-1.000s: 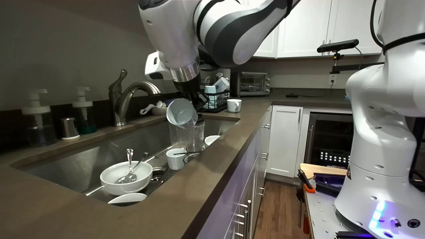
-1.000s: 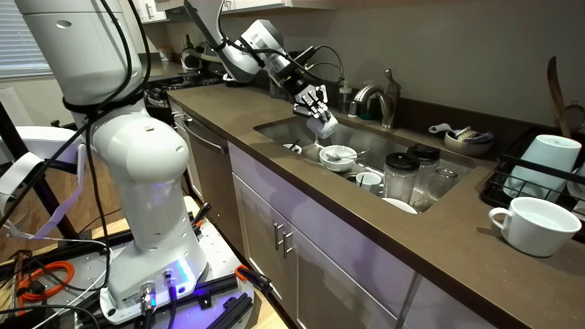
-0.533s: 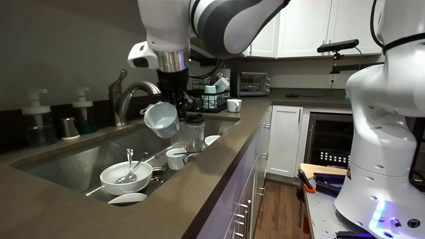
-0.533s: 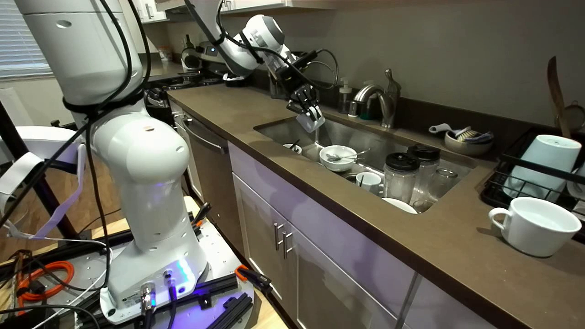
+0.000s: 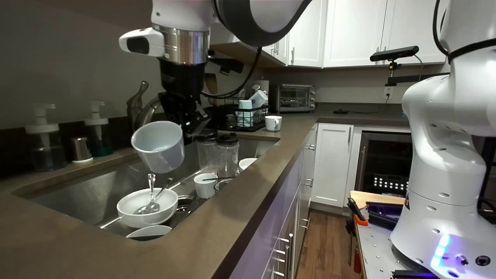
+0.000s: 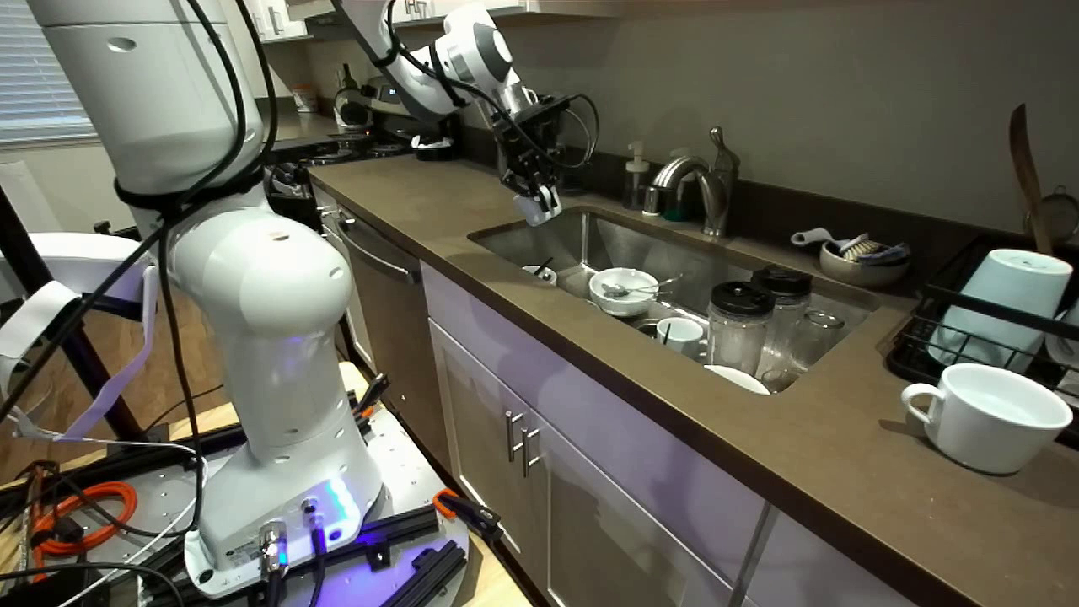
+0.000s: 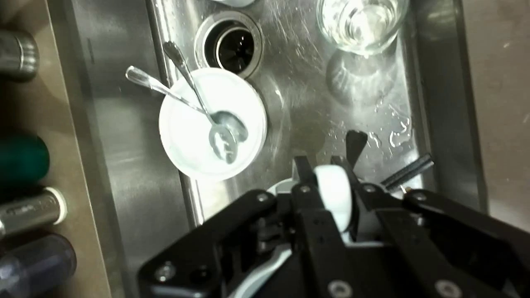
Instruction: Pour the water in the sink from the first cup and move the cup to the left
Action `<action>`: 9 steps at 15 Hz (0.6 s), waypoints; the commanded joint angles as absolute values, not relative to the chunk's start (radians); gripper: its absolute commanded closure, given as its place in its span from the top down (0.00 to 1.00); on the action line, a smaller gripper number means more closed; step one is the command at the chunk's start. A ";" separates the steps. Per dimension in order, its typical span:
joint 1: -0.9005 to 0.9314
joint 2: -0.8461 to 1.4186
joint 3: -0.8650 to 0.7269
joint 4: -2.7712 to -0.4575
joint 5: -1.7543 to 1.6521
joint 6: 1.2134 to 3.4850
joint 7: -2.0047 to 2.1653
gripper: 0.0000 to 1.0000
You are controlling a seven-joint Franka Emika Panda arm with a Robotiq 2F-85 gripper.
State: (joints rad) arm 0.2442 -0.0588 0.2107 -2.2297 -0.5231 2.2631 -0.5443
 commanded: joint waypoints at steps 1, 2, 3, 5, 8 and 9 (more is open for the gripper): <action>0.262 -0.050 0.231 -2.204 -0.431 2.313 -0.609 0.04; 0.269 -0.039 0.239 -2.196 -0.420 2.321 -0.604 0.04; 0.275 -0.033 0.245 -2.190 -0.399 2.326 -0.613 0.04; 0.287 -0.009 0.260 -2.167 -0.375 2.331 -0.614 0.04; 0.301 0.035 0.281 -2.128 -0.355 2.336 -0.611 0.04; 0.302 0.053 0.288 -2.115 -0.352 2.339 -0.612 0.04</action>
